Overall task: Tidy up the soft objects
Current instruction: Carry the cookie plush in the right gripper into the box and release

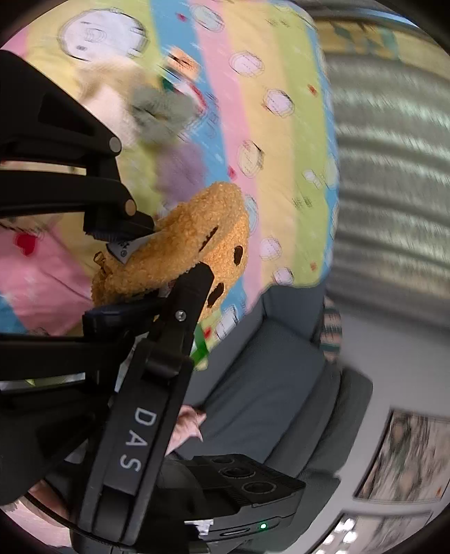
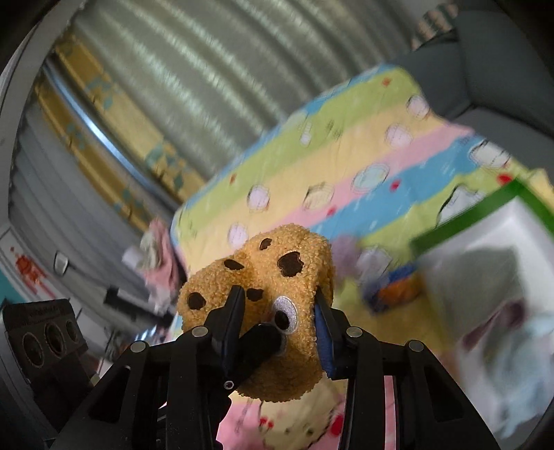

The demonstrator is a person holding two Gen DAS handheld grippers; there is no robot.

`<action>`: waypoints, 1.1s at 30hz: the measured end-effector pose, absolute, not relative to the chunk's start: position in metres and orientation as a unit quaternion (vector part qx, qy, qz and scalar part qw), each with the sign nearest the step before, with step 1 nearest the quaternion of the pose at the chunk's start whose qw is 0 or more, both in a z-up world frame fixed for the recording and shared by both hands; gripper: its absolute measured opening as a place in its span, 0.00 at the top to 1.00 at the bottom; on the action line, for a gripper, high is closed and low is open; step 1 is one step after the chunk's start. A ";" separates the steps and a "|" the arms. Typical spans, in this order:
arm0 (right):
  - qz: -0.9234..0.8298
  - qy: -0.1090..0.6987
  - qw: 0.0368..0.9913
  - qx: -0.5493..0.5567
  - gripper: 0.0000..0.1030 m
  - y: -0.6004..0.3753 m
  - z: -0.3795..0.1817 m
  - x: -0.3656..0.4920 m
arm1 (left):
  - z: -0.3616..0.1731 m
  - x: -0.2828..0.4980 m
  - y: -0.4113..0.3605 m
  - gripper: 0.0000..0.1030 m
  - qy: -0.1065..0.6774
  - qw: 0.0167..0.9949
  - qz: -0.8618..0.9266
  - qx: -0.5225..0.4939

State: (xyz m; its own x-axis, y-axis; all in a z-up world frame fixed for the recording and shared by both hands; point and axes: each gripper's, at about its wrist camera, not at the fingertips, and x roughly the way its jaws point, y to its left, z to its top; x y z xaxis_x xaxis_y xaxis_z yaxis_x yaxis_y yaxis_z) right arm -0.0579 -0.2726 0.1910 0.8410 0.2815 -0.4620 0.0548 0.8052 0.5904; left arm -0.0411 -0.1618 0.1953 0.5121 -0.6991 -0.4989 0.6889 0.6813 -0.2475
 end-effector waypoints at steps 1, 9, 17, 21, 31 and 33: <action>0.054 0.264 0.913 0.306 0.60 -0.280 0.195 -0.059 | 0.197 -0.040 -0.173 0.76 0.285 0.865 -0.413 -0.004; -0.062 0.213 0.914 0.340 0.60 -0.352 0.178 -0.089 | 0.169 -0.033 -0.259 0.76 0.303 0.812 -0.498 0.042; -0.141 0.234 0.876 0.398 0.60 -0.412 0.132 -0.099 | 0.126 -0.034 -0.317 0.76 0.362 0.771 -0.519 0.073; -0.163 0.268 0.849 0.424 0.60 -0.428 0.108 -0.097 | 0.111 -0.033 -0.327 0.75 0.384 0.767 -0.508 0.085; -0.194 0.289 0.829 0.438 0.60 -0.438 0.090 -0.101 | 0.099 -0.031 -0.336 0.72 0.413 0.764 -0.488 0.085; -0.200 0.290 0.828 0.437 0.60 -0.438 0.090 -0.102 | 0.098 -0.032 -0.338 0.71 0.413 0.766 -0.486 0.087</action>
State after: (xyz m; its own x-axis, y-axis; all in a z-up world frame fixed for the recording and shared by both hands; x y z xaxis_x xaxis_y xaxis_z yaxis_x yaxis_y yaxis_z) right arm -0.1017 -0.4379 0.0900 0.7520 -0.0778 -0.6545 0.5845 0.5377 0.6077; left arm -0.0316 -0.3376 0.0982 0.1876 -0.6717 -0.7167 0.8157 0.5130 -0.2673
